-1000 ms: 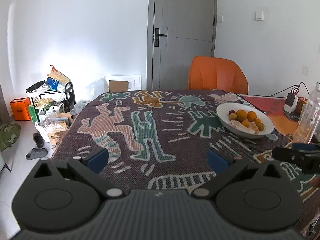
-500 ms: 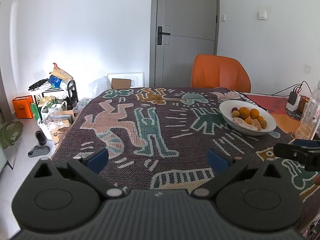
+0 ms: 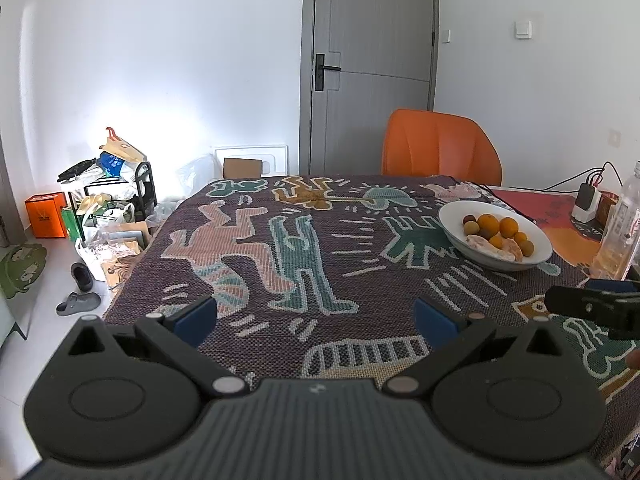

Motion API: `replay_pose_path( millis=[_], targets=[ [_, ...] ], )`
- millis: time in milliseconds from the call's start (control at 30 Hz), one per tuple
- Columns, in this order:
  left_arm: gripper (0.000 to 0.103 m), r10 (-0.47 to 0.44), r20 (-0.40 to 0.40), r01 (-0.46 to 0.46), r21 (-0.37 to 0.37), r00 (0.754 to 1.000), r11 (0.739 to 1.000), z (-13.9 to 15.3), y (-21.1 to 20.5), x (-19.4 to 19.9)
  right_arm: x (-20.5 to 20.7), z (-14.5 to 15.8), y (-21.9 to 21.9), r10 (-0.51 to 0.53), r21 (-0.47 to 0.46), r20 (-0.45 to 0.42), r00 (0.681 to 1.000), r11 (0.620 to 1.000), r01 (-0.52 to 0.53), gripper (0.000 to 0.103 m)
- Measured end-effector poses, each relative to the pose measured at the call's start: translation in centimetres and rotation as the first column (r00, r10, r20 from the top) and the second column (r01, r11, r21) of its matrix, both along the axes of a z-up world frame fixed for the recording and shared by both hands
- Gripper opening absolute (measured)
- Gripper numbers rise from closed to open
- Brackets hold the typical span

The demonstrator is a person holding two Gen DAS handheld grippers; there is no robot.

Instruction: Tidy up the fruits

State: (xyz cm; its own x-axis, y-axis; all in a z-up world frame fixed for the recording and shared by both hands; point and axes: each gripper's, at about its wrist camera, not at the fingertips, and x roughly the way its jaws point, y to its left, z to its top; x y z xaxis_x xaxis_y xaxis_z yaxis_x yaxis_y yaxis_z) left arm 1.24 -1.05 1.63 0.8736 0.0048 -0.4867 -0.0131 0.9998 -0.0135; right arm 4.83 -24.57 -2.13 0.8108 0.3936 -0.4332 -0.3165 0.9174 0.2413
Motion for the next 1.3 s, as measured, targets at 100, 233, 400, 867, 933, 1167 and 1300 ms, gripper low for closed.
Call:
replay_pose_path(
  millis=[100, 233, 400, 867, 933, 1167, 1300],
  targets=[
    [0.103, 0.0, 0.0, 0.0, 0.0, 1.0, 1.0, 0.01, -0.01, -0.03, 0.0, -0.02, 0.01, 0.001, 0.0, 0.0, 1.0, 1.0, -0.001, 0.103],
    [0.103, 0.0, 0.0, 0.0, 0.0, 1.0, 1.0, -0.01, -0.01, -0.03, 0.01, -0.08, 0.01, 0.0, -0.001, 0.001, 1.0, 1.0, 0.0, 0.103],
    [0.103, 0.001, 0.001, -0.001, 0.0, 1.0, 1.0, 0.02, 0.01, -0.08, -0.05, -0.04, 0.09, -0.003, 0.001, -0.002, 1.0, 1.0, 0.003, 0.103],
    [0.103, 0.004, 0.003, -0.004, -0.003, 1.0, 1.0, 0.1, 0.12, -0.13, -0.1, 0.07, 0.06, -0.002, -0.001, 0.004, 1.0, 1.0, 0.002, 0.103],
    [0.103, 0.005, 0.004, -0.005, -0.004, 1.0, 1.0, 0.17, 0.14, -0.14, -0.12, 0.07, 0.05, -0.001, 0.0, 0.005, 1.0, 1.0, 0.001, 0.103],
    [0.103, 0.001, 0.001, -0.001, -0.005, 1.0, 1.0, 0.14, 0.09, -0.12, -0.09, 0.01, 0.06, -0.003, -0.001, 0.002, 1.0, 1.0, 0.003, 0.103],
    [0.103, 0.003, 0.002, -0.003, -0.007, 1.0, 1.0, 0.11, 0.09, -0.13, -0.09, 0.01, 0.05, -0.003, -0.001, 0.001, 1.0, 1.0, 0.003, 0.103]
  ],
)
